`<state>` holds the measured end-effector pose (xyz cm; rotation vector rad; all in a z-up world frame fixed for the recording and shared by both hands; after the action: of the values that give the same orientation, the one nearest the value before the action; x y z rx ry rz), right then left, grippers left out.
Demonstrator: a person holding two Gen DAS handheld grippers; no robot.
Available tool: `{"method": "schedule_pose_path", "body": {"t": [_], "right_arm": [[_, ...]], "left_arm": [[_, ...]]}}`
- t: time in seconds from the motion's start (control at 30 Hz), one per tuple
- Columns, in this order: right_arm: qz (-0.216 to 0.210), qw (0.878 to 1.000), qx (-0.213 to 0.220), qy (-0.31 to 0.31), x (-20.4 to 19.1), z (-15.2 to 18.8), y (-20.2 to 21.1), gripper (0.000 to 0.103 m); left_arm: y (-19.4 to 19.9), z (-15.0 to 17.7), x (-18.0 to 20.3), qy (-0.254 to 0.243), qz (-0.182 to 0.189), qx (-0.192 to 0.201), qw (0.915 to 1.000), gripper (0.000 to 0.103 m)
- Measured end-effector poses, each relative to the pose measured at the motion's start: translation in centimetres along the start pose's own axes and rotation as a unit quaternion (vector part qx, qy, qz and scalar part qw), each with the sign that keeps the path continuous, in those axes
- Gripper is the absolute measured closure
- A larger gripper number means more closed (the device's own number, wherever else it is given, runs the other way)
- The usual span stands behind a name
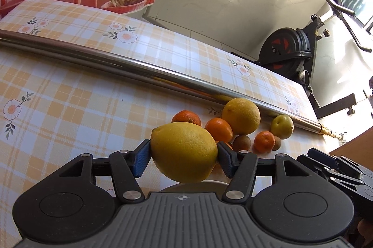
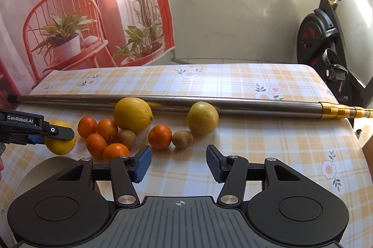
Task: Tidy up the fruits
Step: 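Grasp a tangerine with the right tool while the left tool lifts the lemon, then carry the lemon in the left tool and tangerine in the right tool over the plate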
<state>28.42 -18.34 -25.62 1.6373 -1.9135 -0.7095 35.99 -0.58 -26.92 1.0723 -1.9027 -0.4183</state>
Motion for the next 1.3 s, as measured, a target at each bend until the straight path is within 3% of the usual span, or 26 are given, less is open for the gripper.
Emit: {"method": "schedule_pose_path", "body": {"t": [0.27, 0.63, 0.97, 1.3], "right_arm": [[-0.020, 0.989, 0.005, 0.144, -3.8, -1.7, -3.1, 0.068], [-0.020, 0.977, -0.030, 0.211, -6.6, -2.1, -6.6, 0.069], [-0.006, 0.973, -0.054, 0.224, -6.9, -1.3, -7.8, 0.069], [-0.030, 0.983, -0.018, 0.182, -6.6, -1.9, -3.6, 0.072]], "left_arm": [[3.1, 0.7, 1.4, -0.070, 0.006, 0.010, 0.9975, 0.040], [4.5, 2.4, 2.0, -0.131, 0.017, -0.004, 0.9913, 0.040], [4.7, 3.8, 1.4, -0.136, 0.018, -0.027, 0.9902, 0.040], [5.1, 4.3, 1.4, -0.138, 0.019, -0.032, 0.9897, 0.040]]}}
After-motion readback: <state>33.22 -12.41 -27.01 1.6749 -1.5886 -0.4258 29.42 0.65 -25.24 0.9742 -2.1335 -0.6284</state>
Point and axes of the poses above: each gripper's, at about its wrist camera, not at the fingertips, and y roughly against the way its jaws point, x to its right, z to its underside, the point moved 7 cm from there along -y, roughly the way its jaws point, and after that the axes turned 14 degrees about z, right-handed, at the moved point
